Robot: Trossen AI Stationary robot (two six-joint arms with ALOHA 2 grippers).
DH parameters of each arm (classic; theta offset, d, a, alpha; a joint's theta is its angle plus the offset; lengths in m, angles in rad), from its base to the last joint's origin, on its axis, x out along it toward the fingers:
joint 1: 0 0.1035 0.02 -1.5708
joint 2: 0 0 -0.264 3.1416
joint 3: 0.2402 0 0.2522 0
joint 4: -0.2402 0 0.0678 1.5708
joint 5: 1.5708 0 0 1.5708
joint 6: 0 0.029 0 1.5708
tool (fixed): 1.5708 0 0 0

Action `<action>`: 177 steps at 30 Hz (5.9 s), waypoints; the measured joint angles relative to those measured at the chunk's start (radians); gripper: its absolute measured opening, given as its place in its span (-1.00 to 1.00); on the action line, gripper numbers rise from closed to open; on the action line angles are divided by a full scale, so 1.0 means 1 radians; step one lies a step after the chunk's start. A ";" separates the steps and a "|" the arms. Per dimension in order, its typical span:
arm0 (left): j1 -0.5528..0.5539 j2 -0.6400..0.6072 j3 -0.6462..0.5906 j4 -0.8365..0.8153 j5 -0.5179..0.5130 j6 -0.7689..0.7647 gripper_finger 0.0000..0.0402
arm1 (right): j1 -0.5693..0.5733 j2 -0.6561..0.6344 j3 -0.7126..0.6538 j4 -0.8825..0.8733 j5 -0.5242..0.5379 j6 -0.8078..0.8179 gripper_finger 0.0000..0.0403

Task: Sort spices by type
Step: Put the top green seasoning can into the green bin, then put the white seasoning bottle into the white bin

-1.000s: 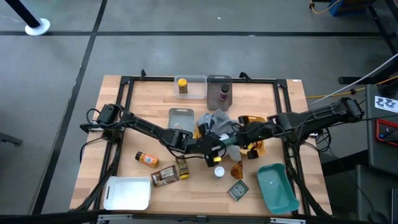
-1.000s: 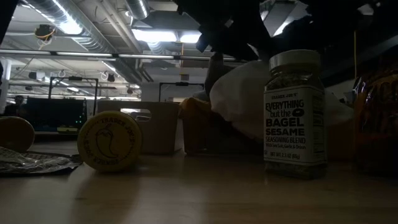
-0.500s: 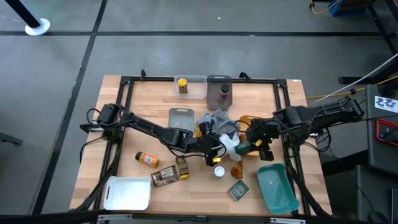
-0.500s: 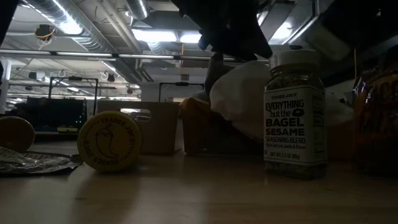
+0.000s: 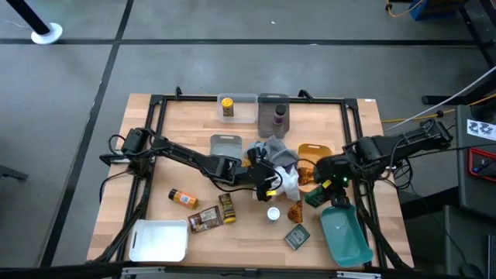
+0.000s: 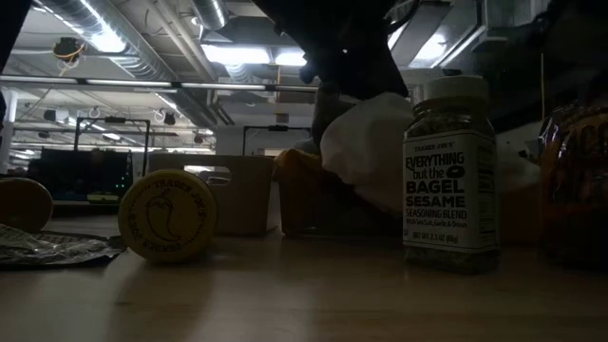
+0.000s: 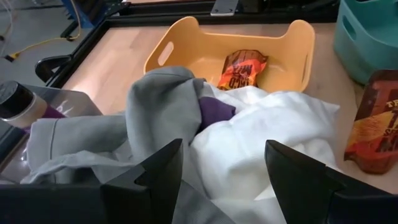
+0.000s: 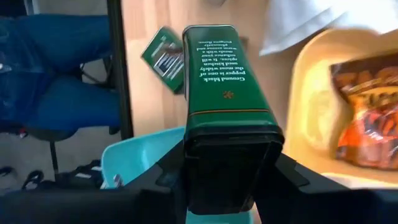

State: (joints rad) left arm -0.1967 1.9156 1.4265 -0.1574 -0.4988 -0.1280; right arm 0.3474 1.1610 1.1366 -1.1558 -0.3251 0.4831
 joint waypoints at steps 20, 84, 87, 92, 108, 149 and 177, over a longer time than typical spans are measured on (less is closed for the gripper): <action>0.002 0.000 0.000 -0.019 0.000 -0.007 0.04 | 0.616 0.072 0.000 -0.112 0.345 0.567 -0.34; -0.027 0.000 0.173 -0.052 0.000 0.061 0.05 | 0.693 0.513 0.032 -0.210 0.141 0.398 0.03; -0.053 0.000 0.196 -0.076 0.001 0.061 0.05 | 0.693 0.513 0.076 -0.254 0.169 0.397 0.03; -0.111 0.000 0.234 -0.127 0.001 0.052 0.05 | 0.693 0.513 0.152 -0.321 0.230 0.398 0.03; -0.339 0.000 0.232 -0.183 0.001 -0.278 0.05 | 0.693 0.512 0.279 -0.391 0.273 0.397 0.03; -0.343 0.189 0.216 -0.248 -0.006 -0.624 0.05 | 0.693 0.512 0.278 -0.388 0.370 0.218 0.03; -0.281 0.194 0.217 -0.234 -0.002 -0.658 0.05 | 0.693 0.512 0.278 -0.388 0.370 0.218 0.03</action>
State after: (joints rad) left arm -0.4776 2.1099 1.6436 -0.3909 -0.5007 -0.7856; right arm 1.0401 1.6733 1.4147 -1.5436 0.0449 0.7006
